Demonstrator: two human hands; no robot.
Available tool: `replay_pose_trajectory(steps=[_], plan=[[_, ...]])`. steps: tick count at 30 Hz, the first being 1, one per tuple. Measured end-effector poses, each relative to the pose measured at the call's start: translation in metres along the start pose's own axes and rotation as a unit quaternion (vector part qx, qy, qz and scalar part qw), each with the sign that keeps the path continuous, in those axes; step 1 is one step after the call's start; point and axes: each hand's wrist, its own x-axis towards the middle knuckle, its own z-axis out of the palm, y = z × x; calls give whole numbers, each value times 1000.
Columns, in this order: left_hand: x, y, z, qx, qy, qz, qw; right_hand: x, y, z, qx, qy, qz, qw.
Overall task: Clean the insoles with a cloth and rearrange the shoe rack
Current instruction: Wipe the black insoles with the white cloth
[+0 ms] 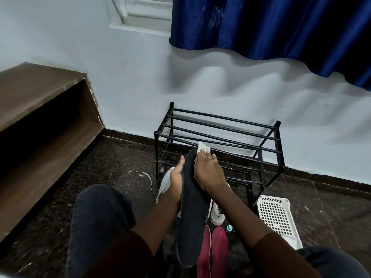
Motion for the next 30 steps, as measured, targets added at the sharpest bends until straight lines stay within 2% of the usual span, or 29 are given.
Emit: replay_pose_trajectory(steps=[2, 4, 6, 9, 12, 17, 19, 22, 25, 30], plan=[[1, 1, -4, 4, -2, -3, 1000, -12, 1, 5, -6, 3, 15, 1000], [6, 2, -10, 7, 20, -2, 1000, -22, 2, 16, -35, 50, -3, 998], [7, 2, -12, 14, 30, -4, 999, -28, 2, 20, -52, 59, -5, 997], [4, 0, -8, 23, 24, -18, 999, -27, 2, 16, -81, 50, -19, 995], [1, 3, 2, 15, 11, -19, 1000, -12, 5, 17, -101, 44, 8, 994], [-2, 4, 9, -5, 4, -12, 1000, 8, 5, 5, -87, 21, -4, 996], [-4, 6, 9, -2, 4, -10, 1000, 12, 7, 4, -76, 48, -7, 996], [-4, 8, 4, 7, 9, -10, 1000, 8, 9, -2, 4, 89, -1, 996], [-5, 8, 2, 17, 9, -14, 1000, 3, 16, -10, 103, 137, 45, 984], [-8, 7, 11, 44, 2, -47, 998, 11, 27, -14, 269, 182, 150, 934]])
